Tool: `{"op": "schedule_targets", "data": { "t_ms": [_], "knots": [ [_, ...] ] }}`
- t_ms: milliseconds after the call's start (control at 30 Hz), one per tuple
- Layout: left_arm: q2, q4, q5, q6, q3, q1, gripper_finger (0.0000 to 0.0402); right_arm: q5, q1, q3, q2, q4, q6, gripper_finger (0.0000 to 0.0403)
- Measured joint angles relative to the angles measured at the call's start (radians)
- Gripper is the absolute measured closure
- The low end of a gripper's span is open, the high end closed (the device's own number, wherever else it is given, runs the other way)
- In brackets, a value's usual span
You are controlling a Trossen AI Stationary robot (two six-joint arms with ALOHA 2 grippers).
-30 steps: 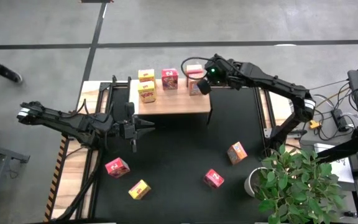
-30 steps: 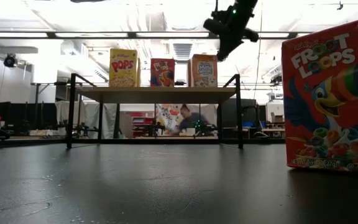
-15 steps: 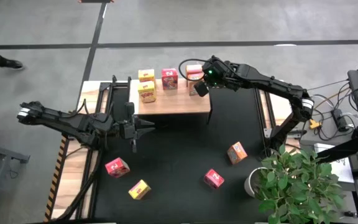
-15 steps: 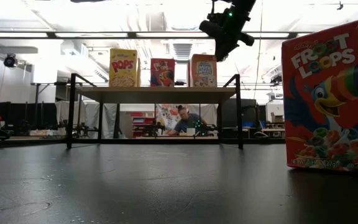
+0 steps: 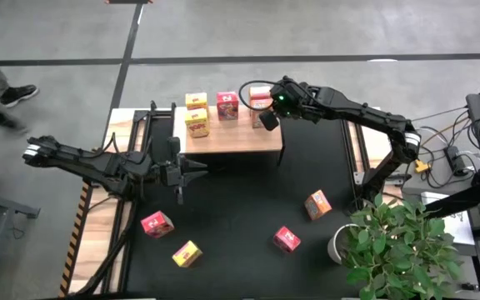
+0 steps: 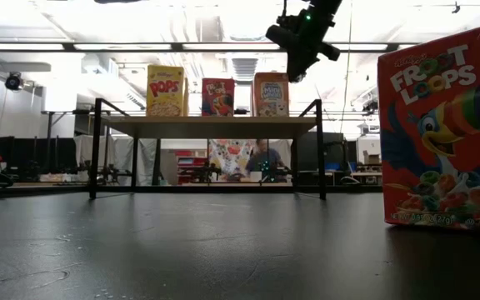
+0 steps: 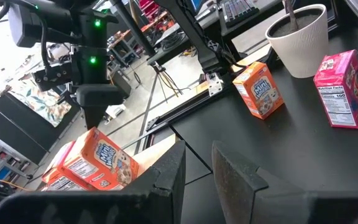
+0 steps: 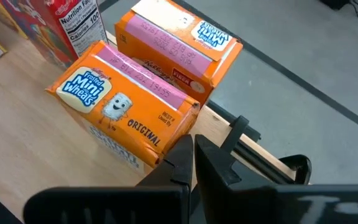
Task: Stack cereal on shelf
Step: Put the left orange cereal box aligned with the other orange cereal box on the shelf, then put the left red cereal box aligned with the other red cereal box on the shelf
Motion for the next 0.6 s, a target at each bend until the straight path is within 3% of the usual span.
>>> {"op": "schedule_targets", "data": {
  "t_ms": [200, 433, 500, 600],
  "knots": [
    [0.000, 0.000, 0.000, -0.019, 0.000, 0.000, 0.0338, 0.006, 0.039, 0.008, -0.057, -0.008, -0.033, 0.0394],
    [0.047, -0.008, -0.039, -0.213, 0.062, -0.004, 0.0339, 0.108, 0.233, -0.069, -0.169, 0.068, -0.153, 0.0394],
    [0.091, -0.076, -0.052, -0.270, 0.129, -0.012, 0.0341, 0.110, 0.283, -0.123, -0.206, 0.136, -0.203, 0.0394],
    [0.173, -0.309, -0.051, -0.372, 0.272, -0.028, 0.0343, 0.110, 0.344, -0.220, -0.263, 0.242, -0.267, 0.0394]
  ]
}}
